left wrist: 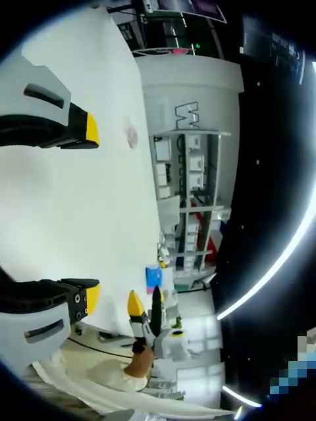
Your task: Open the resealable bag by pulling the two sides of the seal apart until the entire bag opening is separated and visibly accessible.
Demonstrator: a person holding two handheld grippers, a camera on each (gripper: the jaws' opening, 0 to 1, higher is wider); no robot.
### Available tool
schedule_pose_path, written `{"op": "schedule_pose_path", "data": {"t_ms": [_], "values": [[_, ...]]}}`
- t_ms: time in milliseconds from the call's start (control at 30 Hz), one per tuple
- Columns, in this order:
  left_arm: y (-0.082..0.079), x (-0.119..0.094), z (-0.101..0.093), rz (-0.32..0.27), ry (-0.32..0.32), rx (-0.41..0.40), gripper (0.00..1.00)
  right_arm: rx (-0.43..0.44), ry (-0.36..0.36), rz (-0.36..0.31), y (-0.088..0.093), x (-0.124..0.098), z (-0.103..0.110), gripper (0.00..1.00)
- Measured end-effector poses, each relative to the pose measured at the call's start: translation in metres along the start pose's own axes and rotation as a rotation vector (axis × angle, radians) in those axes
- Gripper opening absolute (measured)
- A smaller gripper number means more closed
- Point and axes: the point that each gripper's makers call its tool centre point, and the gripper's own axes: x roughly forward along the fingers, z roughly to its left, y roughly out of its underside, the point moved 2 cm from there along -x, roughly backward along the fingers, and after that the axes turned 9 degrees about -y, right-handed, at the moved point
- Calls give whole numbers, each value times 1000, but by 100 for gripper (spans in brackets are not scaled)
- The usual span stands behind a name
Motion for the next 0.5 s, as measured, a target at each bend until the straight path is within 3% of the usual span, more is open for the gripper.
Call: {"op": "schedule_pose_path", "data": {"t_ms": [500], "values": [[1, -1, 1, 6, -3, 5, 79, -18, -11, 19, 2, 2, 1, 78]]}}
